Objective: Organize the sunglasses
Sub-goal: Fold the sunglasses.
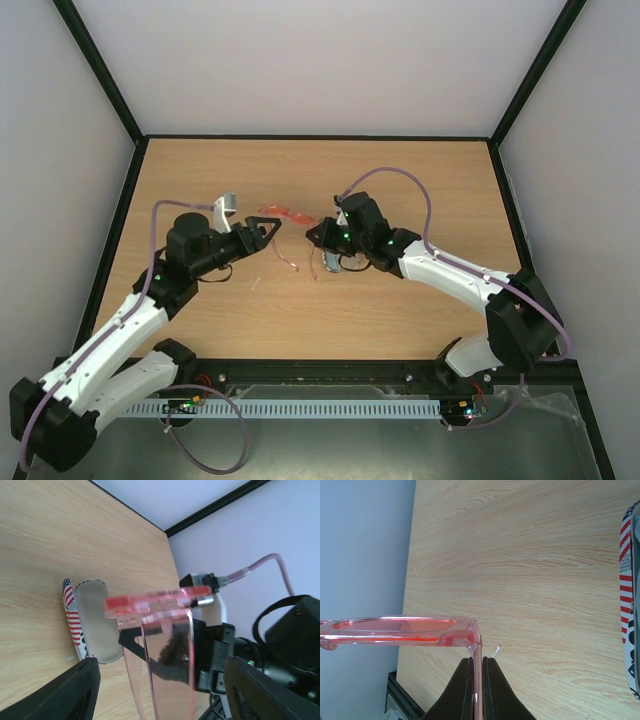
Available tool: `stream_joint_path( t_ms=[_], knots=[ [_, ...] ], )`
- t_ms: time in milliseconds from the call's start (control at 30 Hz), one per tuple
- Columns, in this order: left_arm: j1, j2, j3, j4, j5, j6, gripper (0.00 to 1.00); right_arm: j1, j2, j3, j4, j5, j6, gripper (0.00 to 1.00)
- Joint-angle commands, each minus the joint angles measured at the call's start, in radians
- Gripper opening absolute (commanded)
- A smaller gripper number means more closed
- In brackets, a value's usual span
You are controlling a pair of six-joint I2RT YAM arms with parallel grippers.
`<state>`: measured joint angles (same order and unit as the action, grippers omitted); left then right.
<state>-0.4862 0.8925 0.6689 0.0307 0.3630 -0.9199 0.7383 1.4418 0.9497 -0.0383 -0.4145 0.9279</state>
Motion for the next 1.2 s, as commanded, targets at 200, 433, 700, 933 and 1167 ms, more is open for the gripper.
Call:
stream_joint_path(
  t_ms=[200,433,700,933,1167],
  knots=[
    [-0.006,-0.208,0.024,-0.275,-0.106,0.010,0.79,-0.014,0.019,0.019,0.058,-0.017,0.007,0.01],
    [-0.007,-0.275,0.021,-0.158,-0.012,-0.025,0.85,-0.016,0.015,0.009,0.076,-0.043,0.018,0.01],
    [-0.007,-0.253,-0.041,0.181,0.153,-0.103,0.99,-0.014,0.006,0.001,0.087,-0.075,0.031,0.01],
    [-0.009,-0.207,-0.094,0.348,0.200,-0.155,0.98,-0.015,-0.006,0.001,0.098,-0.103,0.046,0.01],
    [-0.050,-0.165,-0.137,0.462,0.193,-0.172,0.96,-0.014,-0.008,0.005,0.136,-0.148,0.082,0.01]
  ],
)
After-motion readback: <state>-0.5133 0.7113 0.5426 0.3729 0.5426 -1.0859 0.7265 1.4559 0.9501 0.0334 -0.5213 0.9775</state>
